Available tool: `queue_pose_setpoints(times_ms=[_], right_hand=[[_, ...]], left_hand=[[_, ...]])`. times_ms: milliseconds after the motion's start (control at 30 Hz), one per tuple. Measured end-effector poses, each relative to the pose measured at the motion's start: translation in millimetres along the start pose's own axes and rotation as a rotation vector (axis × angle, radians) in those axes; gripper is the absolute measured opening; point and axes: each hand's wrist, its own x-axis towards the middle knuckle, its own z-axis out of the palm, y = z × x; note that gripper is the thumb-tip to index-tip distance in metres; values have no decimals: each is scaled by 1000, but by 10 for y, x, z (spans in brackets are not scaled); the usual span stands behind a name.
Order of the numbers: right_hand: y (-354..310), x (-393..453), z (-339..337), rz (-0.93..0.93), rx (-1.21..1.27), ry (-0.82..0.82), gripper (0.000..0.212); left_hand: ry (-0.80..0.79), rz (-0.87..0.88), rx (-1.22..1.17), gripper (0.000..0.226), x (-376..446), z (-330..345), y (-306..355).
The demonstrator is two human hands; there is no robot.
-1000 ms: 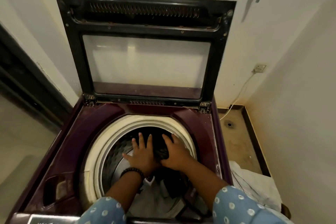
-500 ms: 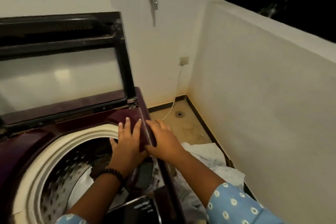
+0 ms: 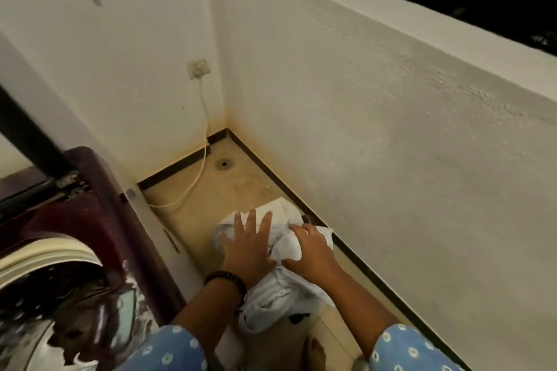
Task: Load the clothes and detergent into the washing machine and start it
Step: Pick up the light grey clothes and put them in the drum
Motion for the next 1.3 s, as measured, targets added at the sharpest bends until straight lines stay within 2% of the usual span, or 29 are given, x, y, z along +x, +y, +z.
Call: queue_pose_setpoints(times_ms=[200,333,467,667,833,1033,1167,1267,1300], right_hand=[[713,115,429,69,-1,-136,77],[1011,351,813,70,52,-216,61],[1212,681,1154,47,33,-287,48],[1456,1088,1726,46,45,-332,46],[1612,1345,2009,55,1,-321,35],[1713,1488,2185,93,64,-306,32],[1641,1497,2103,94,207,-296,45],[1539,1372,1970,96,347,-204,55],[1463,1315,1836,102,409,-175,51]], left_hand=[[-165,24,-65,81,426,699,211],[-189,17,-255,47,695,1140,271],[-233,-62,-319,35,977,1526,273],[-287,-186,-484,20,1420,2152,316],[-277,-197,-531,21,1568,2579,293],[-252,-224,-658,16,1580,2874,235],[-290,-184,-661,38,1557,2839,214],[-264,-166,-661,56,1532,2706,243],[-256,-146,-656,60,1513,2634,257]])
